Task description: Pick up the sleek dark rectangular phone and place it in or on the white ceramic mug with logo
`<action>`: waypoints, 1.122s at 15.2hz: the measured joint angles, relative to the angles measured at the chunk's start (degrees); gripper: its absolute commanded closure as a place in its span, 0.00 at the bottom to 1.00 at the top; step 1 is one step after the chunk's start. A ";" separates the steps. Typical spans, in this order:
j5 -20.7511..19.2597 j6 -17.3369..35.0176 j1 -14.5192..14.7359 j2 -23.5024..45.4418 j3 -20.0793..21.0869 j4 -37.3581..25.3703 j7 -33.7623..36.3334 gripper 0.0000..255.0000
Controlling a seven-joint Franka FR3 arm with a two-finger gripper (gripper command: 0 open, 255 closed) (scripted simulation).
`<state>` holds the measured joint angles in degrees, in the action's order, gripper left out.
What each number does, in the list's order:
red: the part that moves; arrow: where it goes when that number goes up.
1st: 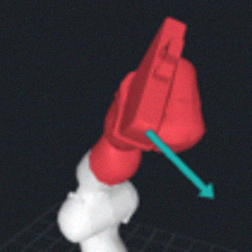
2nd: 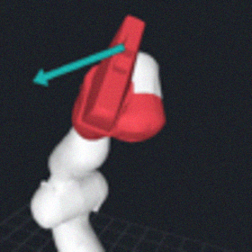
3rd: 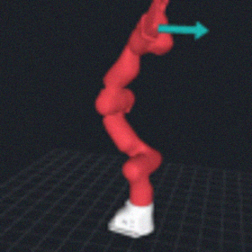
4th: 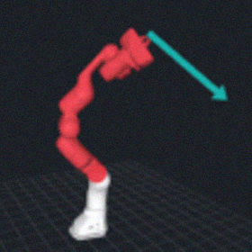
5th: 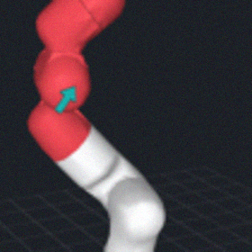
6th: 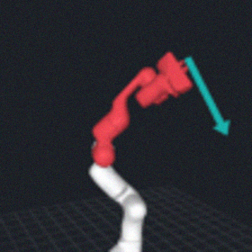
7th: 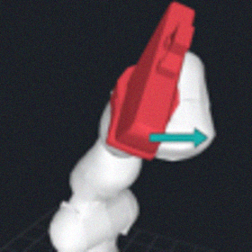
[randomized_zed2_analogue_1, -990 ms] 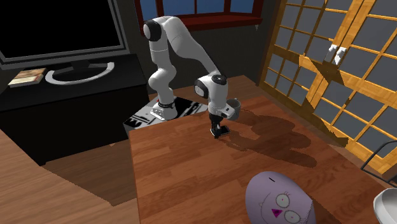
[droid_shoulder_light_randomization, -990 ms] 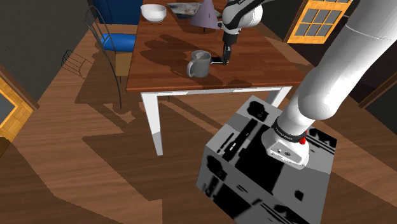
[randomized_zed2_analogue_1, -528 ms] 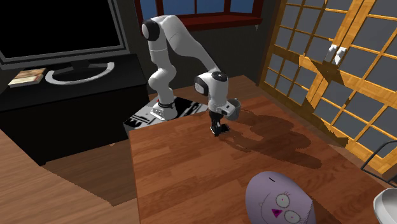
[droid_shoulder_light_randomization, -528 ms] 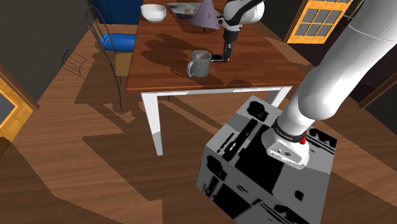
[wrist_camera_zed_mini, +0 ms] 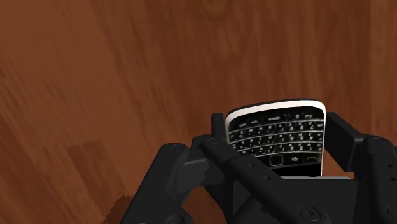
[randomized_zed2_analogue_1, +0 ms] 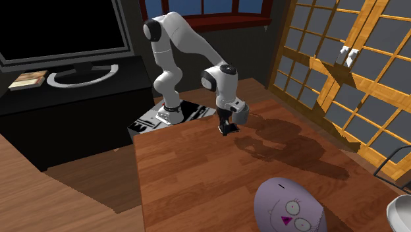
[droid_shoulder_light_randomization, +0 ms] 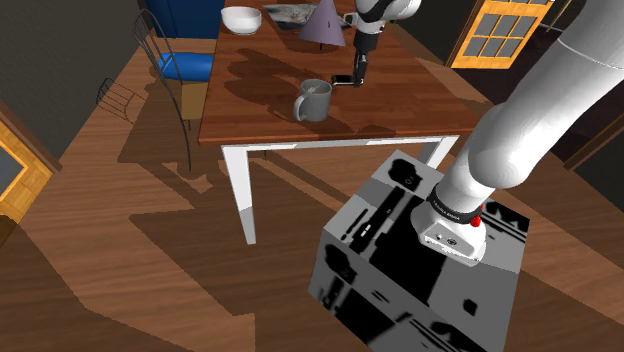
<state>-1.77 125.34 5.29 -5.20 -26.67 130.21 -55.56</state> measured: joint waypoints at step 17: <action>-2.13 -13.16 0.02 -5.26 1.09 -8.33 1.84 1.00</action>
<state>-3.90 112.18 5.31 -10.46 -25.59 121.88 -53.72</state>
